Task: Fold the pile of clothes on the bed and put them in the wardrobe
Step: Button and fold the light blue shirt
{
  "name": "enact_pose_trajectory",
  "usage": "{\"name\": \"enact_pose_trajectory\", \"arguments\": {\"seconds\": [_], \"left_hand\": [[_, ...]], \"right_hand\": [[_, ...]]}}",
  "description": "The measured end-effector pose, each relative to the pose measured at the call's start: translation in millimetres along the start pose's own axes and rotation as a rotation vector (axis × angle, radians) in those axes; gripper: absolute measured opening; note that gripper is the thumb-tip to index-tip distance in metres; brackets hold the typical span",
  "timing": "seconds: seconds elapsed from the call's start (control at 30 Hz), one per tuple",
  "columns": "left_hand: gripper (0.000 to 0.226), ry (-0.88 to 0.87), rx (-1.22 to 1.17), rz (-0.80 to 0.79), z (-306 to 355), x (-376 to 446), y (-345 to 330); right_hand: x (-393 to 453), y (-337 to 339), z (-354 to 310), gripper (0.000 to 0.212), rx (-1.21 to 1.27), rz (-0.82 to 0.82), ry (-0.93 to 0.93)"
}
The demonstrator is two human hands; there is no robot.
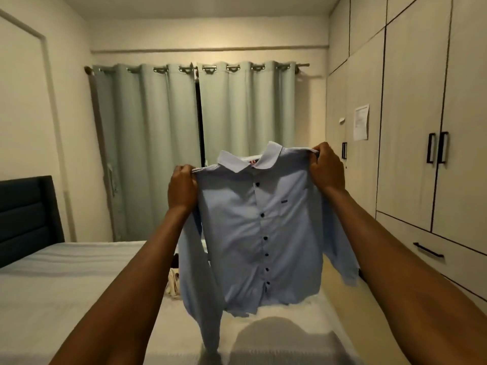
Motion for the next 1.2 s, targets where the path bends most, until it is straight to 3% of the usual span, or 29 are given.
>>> {"name": "enact_pose_trajectory", "arguments": {"seconds": [0.07, 0.2, 0.37, 0.53, 0.7, 0.8, 0.9, 1.0, 1.1, 1.2], "left_hand": [[0.024, 0.159, -0.039, 0.004, 3, 8, 11], [0.024, 0.435, -0.337, -0.042, 1, 8, 26], [0.026, 0.427, -0.448, -0.239, 6, 6, 40], [0.017, 0.424, -0.403, -0.425, -14, 13, 44], [0.024, 0.578, -0.323, -0.581, -48, 16, 19], [0.017, 0.661, -0.275, -0.634, -69, 17, -4], [0.017, 0.805, -0.382, -0.585, -96, 10, -42], [0.018, 0.833, -0.393, -0.441, -125, 8, -88], [0.024, 0.677, -0.178, -0.336, -158, 15, -123], [0.037, 0.539, -0.125, -0.228, -179, 29, -151]], "right_hand": [[1, 13, -13, 0.018, -0.048, 0.007, 0.027], [3, 39, -33, 0.023, -0.103, 0.02, 0.042], [8, 51, -27, 0.024, -0.086, -0.076, 0.03], [10, 41, -5, 0.035, 0.047, -0.134, -0.07], [11, 4, 18, 0.017, 0.051, -0.336, -0.224], [7, -36, 38, 0.013, 0.005, -0.554, -0.31], [-2, -87, 59, 0.009, -0.043, -0.768, -0.371], [-7, -148, 85, 0.007, -0.047, -0.863, -0.455], [0, -198, 101, 0.011, -0.171, -0.799, -0.356], [19, -232, 109, 0.035, -0.224, -0.597, -0.264]]}}
Point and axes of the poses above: each hand's wrist, its own x-axis towards the middle knuckle, its own y-axis out of the back of the hand, z = x × y, the point moved 6 cm from there along x, towards the middle knuckle, and after that the axes turned 10 degrees about -x, right-handed, at the moved point
